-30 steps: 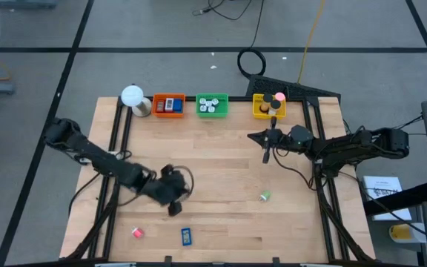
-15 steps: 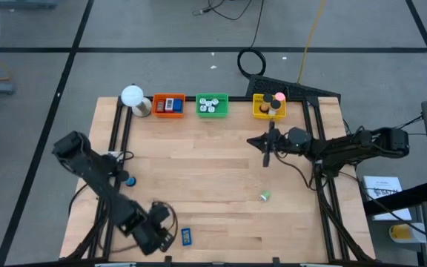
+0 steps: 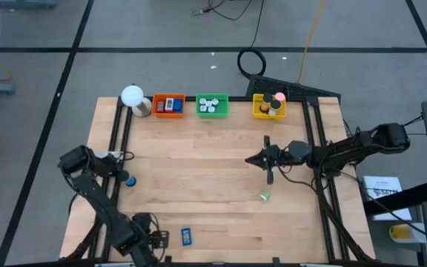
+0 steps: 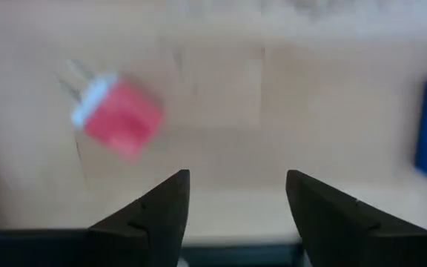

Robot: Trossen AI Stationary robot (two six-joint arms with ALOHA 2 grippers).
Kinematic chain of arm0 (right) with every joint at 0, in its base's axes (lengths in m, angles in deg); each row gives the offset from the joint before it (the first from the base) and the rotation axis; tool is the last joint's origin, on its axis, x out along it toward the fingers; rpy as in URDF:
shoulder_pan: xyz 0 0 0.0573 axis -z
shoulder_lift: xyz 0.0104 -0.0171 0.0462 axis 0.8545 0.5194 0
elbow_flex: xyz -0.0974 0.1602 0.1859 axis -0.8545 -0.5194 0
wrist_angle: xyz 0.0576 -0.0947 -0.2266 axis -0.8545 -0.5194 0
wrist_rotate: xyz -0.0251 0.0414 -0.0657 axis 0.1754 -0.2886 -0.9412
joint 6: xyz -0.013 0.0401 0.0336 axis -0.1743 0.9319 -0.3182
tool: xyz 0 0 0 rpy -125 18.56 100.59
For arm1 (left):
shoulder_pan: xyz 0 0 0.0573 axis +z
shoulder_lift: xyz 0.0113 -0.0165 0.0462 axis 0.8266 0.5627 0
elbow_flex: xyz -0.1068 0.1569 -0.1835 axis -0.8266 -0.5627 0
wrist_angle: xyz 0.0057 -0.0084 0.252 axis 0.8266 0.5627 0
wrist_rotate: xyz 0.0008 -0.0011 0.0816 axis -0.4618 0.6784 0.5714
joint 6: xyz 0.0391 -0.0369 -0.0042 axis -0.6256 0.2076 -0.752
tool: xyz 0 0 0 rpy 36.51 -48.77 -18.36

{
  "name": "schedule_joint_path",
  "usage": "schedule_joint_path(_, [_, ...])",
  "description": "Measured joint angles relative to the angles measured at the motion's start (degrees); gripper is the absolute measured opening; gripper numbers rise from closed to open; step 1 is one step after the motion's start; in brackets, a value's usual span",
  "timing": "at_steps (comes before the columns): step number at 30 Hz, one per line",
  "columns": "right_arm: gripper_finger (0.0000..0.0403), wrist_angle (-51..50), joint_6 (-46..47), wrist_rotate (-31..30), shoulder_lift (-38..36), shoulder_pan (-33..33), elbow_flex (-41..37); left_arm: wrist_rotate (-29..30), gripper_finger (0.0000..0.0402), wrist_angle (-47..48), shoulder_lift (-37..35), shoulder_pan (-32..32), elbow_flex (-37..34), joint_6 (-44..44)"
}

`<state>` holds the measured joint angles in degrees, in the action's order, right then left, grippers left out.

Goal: Pick & Place Office items
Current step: Put the red charger adapter into the green basket

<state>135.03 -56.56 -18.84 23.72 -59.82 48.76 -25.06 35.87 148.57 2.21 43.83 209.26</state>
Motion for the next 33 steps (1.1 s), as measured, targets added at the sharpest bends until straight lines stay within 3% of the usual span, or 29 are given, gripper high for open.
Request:
schedule_joint_path(5, [0.0, 1.47, -2.99, -4.15, 0.0, -4.57, 0.0, 0.21, 0.0243, 4.46, 0.97, 0.57, -0.02, -2.43])
schedule_joint_path(14, [0.0, 2.16, -2.93, -5.4, 0.0, -6.5, 0.0, -9.44, 0.0246, 5.17, 0.85, -3.97, 0.96, 1.64])
schedule_joint_path(28, [0.0, 2.61, -0.94, -5.42, 0.0, -9.23, 0.0, -4.54, 0.0246, 5.31, 5.29, -5.32, -0.22, 2.71])
schedule_joint_path(33, [0.0, 3.06, -1.77, -5.44, 0.0, -9.56, 0.0, 2.6, 0.0246, 8.07, 6.25, -5.16, -0.26, 1.9])
